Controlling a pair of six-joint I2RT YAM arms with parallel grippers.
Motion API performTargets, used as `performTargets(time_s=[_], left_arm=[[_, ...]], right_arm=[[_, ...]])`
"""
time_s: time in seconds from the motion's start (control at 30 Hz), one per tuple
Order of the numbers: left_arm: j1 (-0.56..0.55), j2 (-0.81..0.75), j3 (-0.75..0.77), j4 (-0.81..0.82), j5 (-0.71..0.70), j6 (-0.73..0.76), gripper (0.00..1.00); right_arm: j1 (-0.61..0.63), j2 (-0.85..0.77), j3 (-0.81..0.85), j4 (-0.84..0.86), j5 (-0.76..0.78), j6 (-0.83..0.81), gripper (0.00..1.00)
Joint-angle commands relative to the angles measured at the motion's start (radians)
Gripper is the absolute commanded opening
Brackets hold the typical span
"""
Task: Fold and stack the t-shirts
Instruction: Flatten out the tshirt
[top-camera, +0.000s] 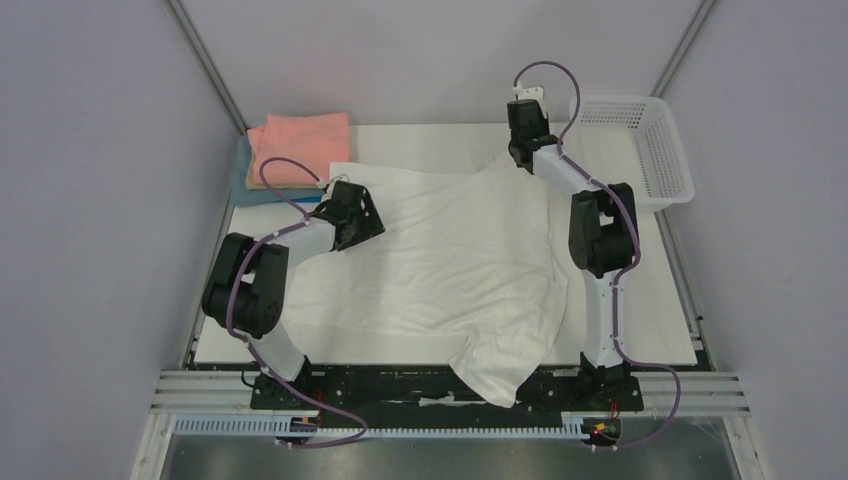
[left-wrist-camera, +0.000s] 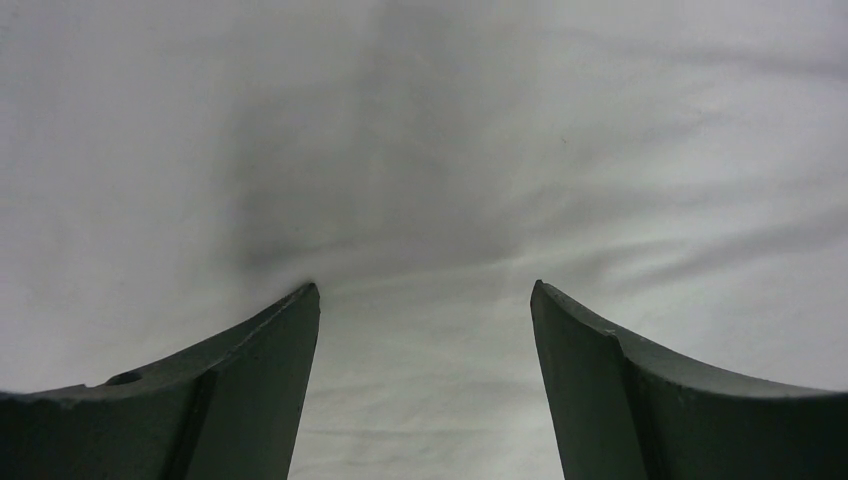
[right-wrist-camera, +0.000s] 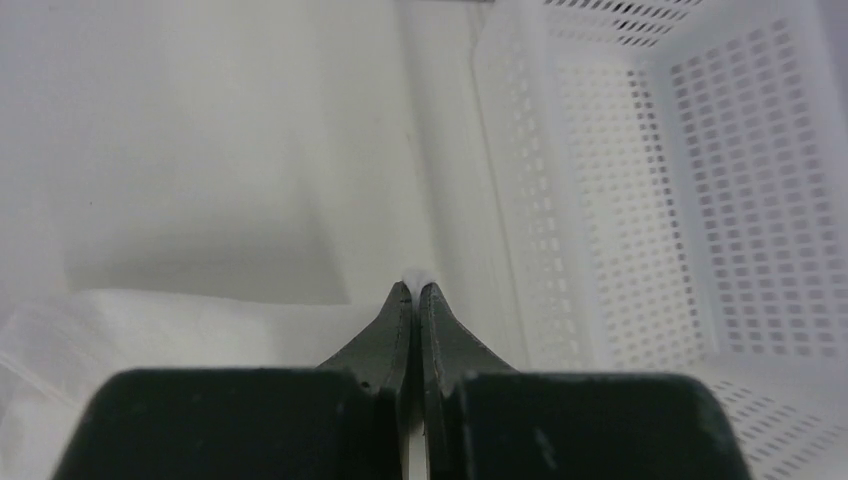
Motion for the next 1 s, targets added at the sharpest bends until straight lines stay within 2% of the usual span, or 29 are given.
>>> performTargets(time_s=[0.0, 0.13, 0.2, 0.27, 0.3, 0.33, 0.37, 0.43, 0.47, 0.6, 0.8, 0.97], left_arm=[[0.003, 0.040, 0.028, -0.055, -0.058, 0.023, 0.84], [0.003, 0.047, 0.038, -0.058, -0.057, 0.022, 0.84], [0.003, 0.046, 0.042, -0.060, -0.060, 0.023, 0.84], [0.003, 0.043, 0.044, -0.063, -0.063, 0.022, 0.84], [0.003, 0.042, 0.046, -0.063, -0.062, 0.023, 0.84], [0.003, 0.041, 0.048, -0.063, -0.058, 0.022, 0.84], [0.003, 0.039, 0.053, -0.063, -0.051, 0.023, 0.84], [0.003, 0.032, 0.059, -0.060, -0.035, 0.022, 0.84], [0.003, 0.025, 0.062, -0.059, -0.029, 0.019, 0.84], [0.002, -0.024, 0.063, -0.046, -0.005, 0.018, 0.84], [0.002, -0.099, 0.047, -0.032, 0.030, 0.009, 0.84], [0.002, -0.112, 0.041, -0.027, 0.053, 0.014, 0.85]], right_arm=[[0.033, -0.052, 0.093, -0.034, 0.236, -0.127, 0.00], [0.036, 0.016, 0.141, -0.037, 0.216, -0.136, 0.03], [0.035, 0.070, 0.176, -0.037, 0.193, -0.134, 0.08], [0.032, 0.132, 0.247, -0.024, 0.168, -0.137, 0.17], [0.025, 0.167, 0.282, -0.019, 0.129, -0.137, 0.24], [0.022, 0.195, 0.326, -0.019, 0.095, -0.135, 0.42], [0.020, 0.207, 0.352, -0.022, 0.060, -0.124, 0.53], [0.019, 0.188, 0.352, -0.023, 0.021, -0.099, 0.91], [0.019, 0.151, 0.327, -0.014, -0.003, -0.089, 0.98], [0.019, -0.081, 0.091, 0.045, -0.083, -0.048, 0.98], [0.019, -0.406, -0.364, 0.074, -0.402, 0.117, 0.98], [0.019, -0.562, -0.703, 0.204, -0.583, 0.224, 0.98]])
